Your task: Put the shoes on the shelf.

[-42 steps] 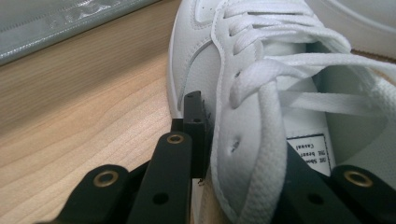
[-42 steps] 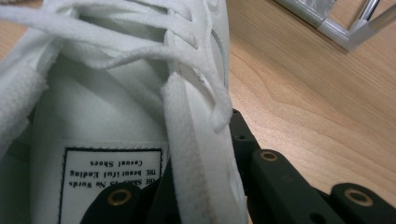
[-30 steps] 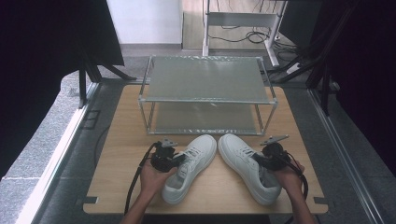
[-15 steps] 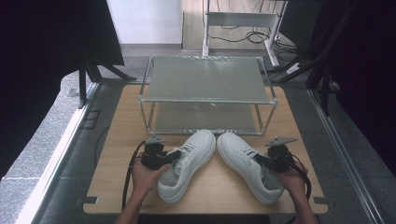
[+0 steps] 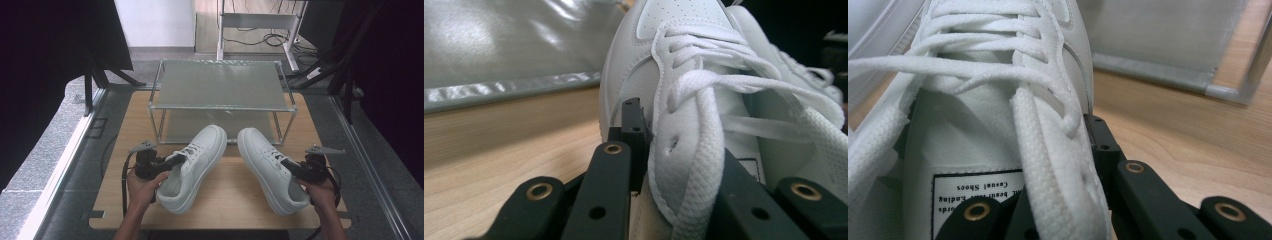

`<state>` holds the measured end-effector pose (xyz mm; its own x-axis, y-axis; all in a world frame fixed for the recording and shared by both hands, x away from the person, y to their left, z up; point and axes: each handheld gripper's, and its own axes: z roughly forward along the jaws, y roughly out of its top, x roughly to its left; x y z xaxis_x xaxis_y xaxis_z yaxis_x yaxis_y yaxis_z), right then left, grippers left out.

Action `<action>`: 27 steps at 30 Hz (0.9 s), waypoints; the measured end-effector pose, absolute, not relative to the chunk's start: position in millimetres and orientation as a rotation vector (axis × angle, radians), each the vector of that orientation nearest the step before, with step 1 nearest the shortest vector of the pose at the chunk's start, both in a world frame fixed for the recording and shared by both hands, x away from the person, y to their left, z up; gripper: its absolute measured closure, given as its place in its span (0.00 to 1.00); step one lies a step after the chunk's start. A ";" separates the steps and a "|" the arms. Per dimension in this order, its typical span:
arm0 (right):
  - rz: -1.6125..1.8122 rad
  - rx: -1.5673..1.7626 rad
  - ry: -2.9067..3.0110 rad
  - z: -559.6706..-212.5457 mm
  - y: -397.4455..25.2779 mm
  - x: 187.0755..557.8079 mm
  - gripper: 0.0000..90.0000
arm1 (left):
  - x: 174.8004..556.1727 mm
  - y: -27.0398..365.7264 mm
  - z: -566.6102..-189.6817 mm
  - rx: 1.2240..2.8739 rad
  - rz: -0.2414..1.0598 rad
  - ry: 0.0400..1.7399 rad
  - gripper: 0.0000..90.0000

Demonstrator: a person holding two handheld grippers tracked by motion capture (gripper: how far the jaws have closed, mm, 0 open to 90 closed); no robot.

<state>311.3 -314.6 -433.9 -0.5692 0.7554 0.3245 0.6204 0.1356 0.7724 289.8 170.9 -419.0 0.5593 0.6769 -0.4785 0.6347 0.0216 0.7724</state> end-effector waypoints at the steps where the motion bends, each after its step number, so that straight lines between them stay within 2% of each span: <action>1: 1.443 1.385 2.248 -433.5 -316.0 311.1 0.96 | 289.4 171.8 -418.0 1.659 0.039 1.108 0.92; 27: 1.669 1.384 2.143 -417.4 -319.3 307.5 0.96 | 281.7 180.8 -399.7 1.593 0.070 1.038 0.92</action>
<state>307.5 -319.3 -417.4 -0.5845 0.6879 0.4303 0.5858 -0.0091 0.8104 281.7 180.8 -399.7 0.6035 0.6407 -0.4746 0.5707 0.0687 0.8183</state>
